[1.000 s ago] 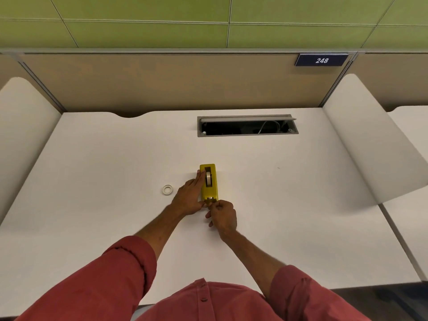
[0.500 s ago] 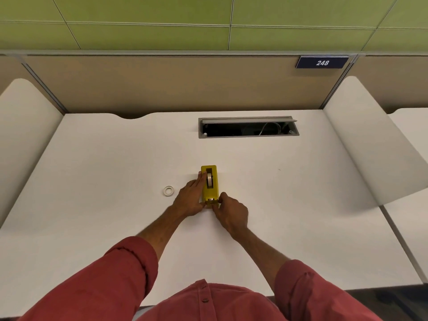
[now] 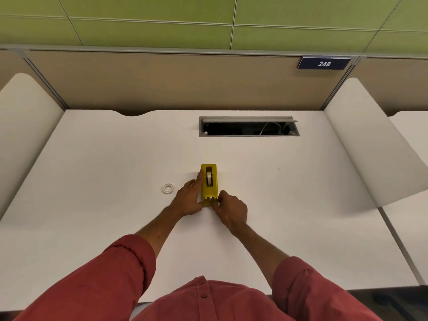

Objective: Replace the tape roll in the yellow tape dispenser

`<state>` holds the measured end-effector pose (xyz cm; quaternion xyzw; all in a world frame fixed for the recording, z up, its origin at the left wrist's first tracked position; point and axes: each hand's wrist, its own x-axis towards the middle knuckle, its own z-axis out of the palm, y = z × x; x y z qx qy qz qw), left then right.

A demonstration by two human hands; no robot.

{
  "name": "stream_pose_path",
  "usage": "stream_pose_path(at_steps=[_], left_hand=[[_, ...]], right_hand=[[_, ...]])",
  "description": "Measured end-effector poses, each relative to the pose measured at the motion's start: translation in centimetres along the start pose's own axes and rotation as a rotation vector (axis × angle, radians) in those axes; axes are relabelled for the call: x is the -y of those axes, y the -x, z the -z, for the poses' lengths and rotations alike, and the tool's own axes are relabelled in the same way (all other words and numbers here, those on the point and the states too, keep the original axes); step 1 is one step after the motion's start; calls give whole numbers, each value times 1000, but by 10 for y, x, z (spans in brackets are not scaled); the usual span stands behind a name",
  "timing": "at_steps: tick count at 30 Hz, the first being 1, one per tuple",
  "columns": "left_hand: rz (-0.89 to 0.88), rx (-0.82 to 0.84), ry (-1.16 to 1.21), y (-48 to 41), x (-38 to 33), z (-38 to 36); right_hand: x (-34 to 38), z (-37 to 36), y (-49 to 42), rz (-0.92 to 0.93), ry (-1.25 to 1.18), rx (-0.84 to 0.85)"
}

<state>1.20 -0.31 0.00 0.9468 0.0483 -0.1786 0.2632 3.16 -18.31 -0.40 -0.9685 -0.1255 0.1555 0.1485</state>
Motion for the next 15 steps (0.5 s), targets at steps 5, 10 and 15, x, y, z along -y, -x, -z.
stream_pose_path(at_steps=[5, 10, 15], left_hand=[[22, 16, 44, 12, 7, -6], [-28, -28, -13, 19, 10, -6], [-26, -150, -87, 18, 9, -1]], right_hand=[[1, 5, -4, 4, 16, 35], [-2, 18, -3, -10, 41, 90], [-2, 22, -7, 40, 26, -32]])
